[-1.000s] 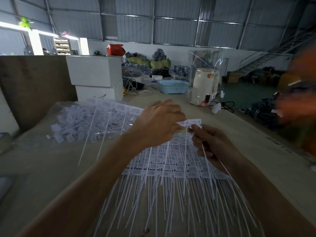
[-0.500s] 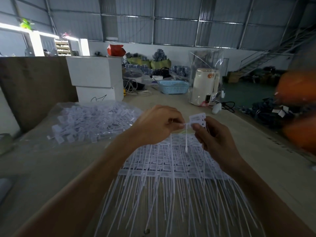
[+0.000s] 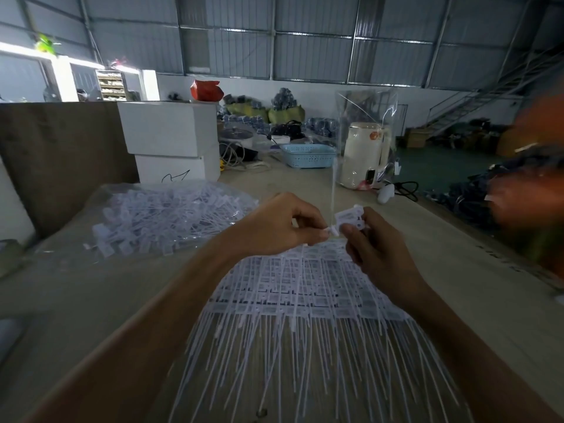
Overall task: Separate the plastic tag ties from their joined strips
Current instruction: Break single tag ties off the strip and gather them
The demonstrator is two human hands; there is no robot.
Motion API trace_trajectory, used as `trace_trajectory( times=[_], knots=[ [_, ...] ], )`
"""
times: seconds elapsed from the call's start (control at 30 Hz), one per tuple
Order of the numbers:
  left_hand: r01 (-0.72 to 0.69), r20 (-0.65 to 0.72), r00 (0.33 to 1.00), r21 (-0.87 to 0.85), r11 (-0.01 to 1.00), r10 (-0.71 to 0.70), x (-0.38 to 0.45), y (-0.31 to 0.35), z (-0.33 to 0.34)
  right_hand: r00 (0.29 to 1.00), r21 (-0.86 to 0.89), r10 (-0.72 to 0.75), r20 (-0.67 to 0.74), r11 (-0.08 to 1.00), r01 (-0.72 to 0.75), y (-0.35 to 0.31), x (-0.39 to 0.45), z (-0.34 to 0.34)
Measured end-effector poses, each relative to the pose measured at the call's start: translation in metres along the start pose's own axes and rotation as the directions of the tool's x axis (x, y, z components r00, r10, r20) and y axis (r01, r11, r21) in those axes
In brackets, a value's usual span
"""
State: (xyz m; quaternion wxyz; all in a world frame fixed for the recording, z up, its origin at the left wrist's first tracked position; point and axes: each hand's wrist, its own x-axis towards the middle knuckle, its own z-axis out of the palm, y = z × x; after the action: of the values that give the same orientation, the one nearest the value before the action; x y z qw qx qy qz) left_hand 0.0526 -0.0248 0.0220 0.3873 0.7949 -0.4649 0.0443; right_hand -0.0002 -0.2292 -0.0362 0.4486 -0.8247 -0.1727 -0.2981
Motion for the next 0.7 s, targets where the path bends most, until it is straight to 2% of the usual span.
trace_trajectory(
  times=[0.07, 0.13, 0.17, 0.23, 0.3, 0.37, 0.43, 0.5, 0.6, 0.7],
  knots=[
    [-0.034, 0.085, 0.996, -0.041, 0.999, 0.038, -0.003, 0.009, -0.002, 0.985, -0.010, 0.125, -0.116, 0.992, -0.127, 0.007, 0.005, -0.003],
    [-0.085, 0.144, 0.985, -0.052, 0.995, 0.091, -0.005, 0.019, -0.001, 0.921, 0.133, 0.291, -0.260, 0.955, -0.265, 0.013, 0.010, -0.016],
    [-0.101, 0.127, 0.986, -0.030, 0.994, 0.104, -0.004, 0.022, 0.000, 0.896, 0.221, 0.350, -0.274, 0.929, -0.295, 0.014, 0.011, -0.023],
    [-0.105, 0.004, 0.994, 0.070, 0.992, 0.105, 0.001, 0.024, 0.001, 0.903, 0.352, 0.400, -0.155, 0.877, -0.328, 0.013, 0.008, -0.029],
    [-0.085, -0.105, 0.988, 0.222, 0.971, 0.110, 0.004, 0.021, 0.002, 0.922, 0.437, 0.382, 0.063, 0.820, -0.369, 0.003, 0.003, -0.018],
    [-0.092, -0.113, 0.984, 0.334, 0.938, 0.136, 0.004, 0.017, 0.004, 0.913, 0.512, 0.336, 0.230, 0.756, -0.407, -0.007, -0.002, -0.003],
    [-0.103, -0.090, 0.984, 0.405, 0.909, 0.152, 0.004, 0.013, 0.008, 0.889, 0.578, 0.316, 0.333, 0.676, -0.457, -0.014, -0.005, 0.005],
    [-0.082, -0.118, 0.982, 0.438, 0.895, 0.148, 0.003, 0.011, 0.010, 0.885, 0.603, 0.297, 0.358, 0.651, -0.462, -0.018, -0.006, 0.009],
    [-0.061, -0.123, 0.985, 0.404, 0.913, 0.120, 0.003, 0.011, 0.011, 0.912, 0.537, 0.335, 0.236, 0.738, -0.410, -0.018, -0.007, 0.009],
    [-0.067, -0.093, 0.990, 0.348, 0.935, 0.106, 0.003, 0.010, 0.004, 0.908, 0.620, 0.356, 0.223, 0.667, -0.414, -0.017, -0.004, 0.005]
  ],
)
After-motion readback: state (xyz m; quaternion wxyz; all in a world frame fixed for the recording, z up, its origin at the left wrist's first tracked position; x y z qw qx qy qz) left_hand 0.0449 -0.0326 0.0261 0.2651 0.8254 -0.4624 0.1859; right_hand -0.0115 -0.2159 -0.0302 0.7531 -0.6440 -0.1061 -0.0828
